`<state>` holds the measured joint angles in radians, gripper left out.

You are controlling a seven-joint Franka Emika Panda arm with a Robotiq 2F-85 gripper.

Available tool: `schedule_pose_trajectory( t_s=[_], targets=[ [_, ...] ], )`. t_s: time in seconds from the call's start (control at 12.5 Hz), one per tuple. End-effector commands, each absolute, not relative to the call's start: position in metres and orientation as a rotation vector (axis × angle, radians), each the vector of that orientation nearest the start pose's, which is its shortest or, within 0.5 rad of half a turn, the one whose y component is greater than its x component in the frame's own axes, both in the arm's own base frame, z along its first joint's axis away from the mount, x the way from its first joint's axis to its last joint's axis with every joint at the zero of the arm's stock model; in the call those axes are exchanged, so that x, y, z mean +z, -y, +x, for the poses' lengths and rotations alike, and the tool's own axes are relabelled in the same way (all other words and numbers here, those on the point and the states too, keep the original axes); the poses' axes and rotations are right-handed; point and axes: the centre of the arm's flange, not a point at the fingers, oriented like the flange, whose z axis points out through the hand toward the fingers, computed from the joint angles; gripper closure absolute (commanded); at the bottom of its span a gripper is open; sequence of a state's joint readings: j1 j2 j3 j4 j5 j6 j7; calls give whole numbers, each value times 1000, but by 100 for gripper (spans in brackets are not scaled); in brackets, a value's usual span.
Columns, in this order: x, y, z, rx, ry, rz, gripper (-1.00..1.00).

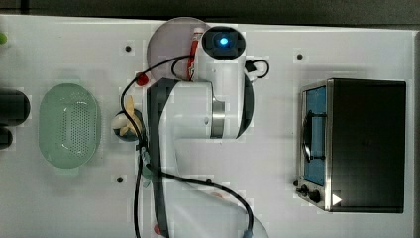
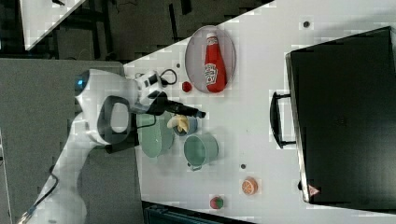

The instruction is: Pick ketchup from plate and place it on table.

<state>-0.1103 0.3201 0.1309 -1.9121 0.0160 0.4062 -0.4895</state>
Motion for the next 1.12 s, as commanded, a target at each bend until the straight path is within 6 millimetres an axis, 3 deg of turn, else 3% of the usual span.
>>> schedule_pose_trajectory(
  t_s=[0.08, 0.56, 1.12],
  targets=[
    [337, -37, 614, 190, -114, -3075, -100],
    [266, -42, 646, 130, -34, -3067, -100],
    [204, -42, 674, -33, 34, -3100, -100]
  ],
)
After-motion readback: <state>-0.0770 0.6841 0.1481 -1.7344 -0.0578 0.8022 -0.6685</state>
